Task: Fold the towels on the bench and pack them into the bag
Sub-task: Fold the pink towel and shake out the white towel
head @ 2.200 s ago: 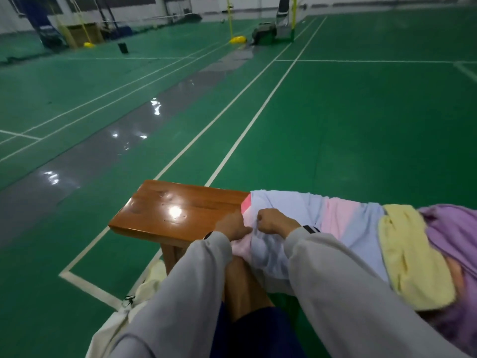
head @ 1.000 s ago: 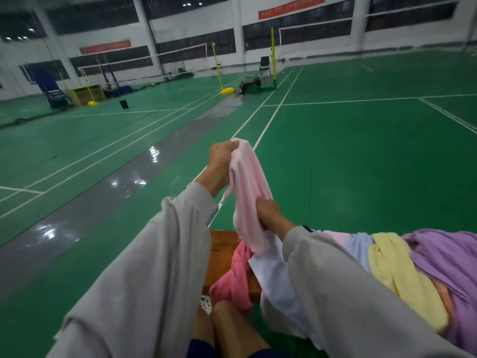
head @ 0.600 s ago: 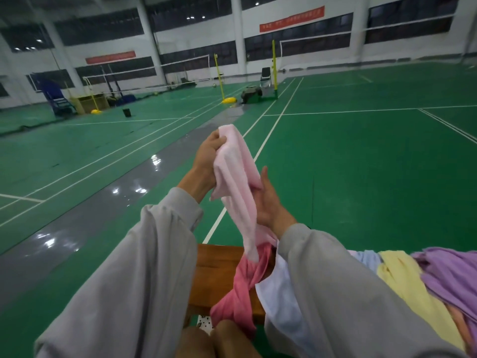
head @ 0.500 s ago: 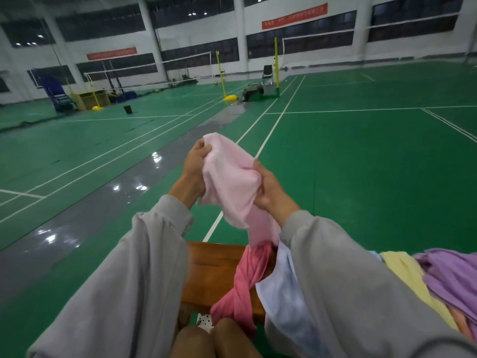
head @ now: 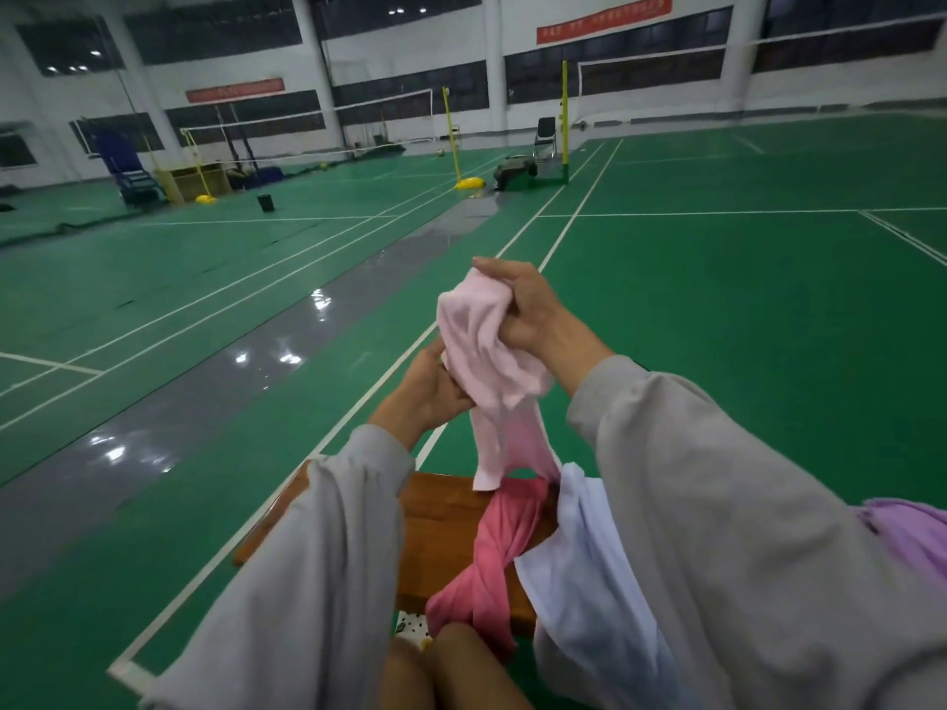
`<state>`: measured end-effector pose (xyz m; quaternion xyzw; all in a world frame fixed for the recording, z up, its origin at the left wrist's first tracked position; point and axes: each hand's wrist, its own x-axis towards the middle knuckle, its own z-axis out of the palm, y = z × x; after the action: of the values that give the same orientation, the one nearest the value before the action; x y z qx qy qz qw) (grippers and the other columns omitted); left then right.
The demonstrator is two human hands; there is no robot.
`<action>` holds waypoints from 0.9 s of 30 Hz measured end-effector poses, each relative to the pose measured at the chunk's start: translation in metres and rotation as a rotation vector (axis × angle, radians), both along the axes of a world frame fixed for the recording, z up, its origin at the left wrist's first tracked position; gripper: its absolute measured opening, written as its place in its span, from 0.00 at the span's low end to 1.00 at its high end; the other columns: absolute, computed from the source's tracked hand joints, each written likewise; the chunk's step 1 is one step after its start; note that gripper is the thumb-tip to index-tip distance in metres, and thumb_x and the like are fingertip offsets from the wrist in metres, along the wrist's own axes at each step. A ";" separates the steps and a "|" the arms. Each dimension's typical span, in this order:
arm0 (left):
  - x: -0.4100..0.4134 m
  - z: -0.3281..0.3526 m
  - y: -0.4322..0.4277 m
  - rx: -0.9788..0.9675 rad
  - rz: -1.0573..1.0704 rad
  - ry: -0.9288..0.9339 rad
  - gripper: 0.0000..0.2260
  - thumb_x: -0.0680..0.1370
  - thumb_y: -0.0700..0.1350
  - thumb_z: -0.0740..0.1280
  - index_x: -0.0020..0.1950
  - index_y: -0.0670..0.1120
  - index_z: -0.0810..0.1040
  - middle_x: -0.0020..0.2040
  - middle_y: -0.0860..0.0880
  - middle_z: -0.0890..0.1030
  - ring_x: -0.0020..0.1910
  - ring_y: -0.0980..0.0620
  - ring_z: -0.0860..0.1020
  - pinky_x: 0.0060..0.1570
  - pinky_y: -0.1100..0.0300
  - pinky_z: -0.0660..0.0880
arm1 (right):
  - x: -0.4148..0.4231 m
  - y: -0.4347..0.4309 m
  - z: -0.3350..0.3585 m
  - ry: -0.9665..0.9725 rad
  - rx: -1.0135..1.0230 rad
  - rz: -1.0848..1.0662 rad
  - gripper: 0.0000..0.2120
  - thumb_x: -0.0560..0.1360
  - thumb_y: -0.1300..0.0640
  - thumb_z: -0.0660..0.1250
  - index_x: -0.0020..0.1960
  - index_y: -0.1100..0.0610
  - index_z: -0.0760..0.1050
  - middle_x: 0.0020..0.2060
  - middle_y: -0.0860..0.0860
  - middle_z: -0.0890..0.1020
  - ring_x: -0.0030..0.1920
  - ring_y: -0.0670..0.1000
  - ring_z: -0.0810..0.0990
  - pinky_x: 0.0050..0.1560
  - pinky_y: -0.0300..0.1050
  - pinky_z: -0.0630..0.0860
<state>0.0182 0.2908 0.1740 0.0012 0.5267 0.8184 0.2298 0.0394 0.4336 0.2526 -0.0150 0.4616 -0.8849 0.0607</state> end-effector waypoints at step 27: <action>-0.073 0.051 -0.020 -0.033 0.444 0.060 0.15 0.81 0.46 0.69 0.64 0.39 0.76 0.64 0.40 0.80 0.61 0.40 0.79 0.58 0.50 0.77 | -0.020 0.045 -0.021 -0.334 0.570 -0.042 0.16 0.77 0.45 0.72 0.51 0.58 0.80 0.48 0.57 0.87 0.50 0.57 0.86 0.62 0.57 0.79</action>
<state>-0.0551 0.2711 0.2246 -0.0941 0.5341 0.8397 0.0283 0.0197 0.4789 0.2316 0.1575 0.6744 -0.7115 0.1189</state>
